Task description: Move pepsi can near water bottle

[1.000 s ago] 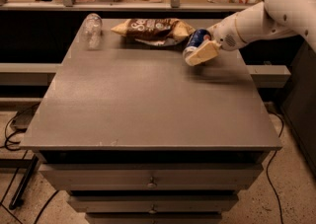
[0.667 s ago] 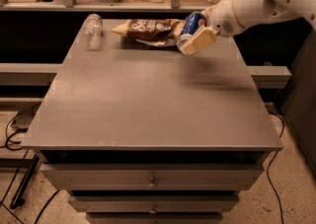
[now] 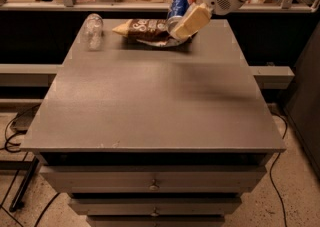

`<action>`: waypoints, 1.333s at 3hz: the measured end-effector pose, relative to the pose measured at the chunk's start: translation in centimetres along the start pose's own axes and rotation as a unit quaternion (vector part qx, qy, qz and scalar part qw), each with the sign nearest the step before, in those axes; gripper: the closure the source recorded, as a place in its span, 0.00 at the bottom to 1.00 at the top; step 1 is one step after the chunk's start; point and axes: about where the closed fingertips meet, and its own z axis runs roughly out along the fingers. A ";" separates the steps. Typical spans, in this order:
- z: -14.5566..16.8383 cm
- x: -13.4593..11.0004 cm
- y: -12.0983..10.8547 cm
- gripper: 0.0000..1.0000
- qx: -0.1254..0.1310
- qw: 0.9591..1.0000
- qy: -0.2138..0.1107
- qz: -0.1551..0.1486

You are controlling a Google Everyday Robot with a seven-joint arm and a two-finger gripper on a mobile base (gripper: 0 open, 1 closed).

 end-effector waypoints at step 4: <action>14.5 -7.0 6.0 0.86 -0.120 0.989 -0.069 -0.043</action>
Offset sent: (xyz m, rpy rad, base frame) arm 0.0128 0.1087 -0.0095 0.1093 -0.0395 0.1949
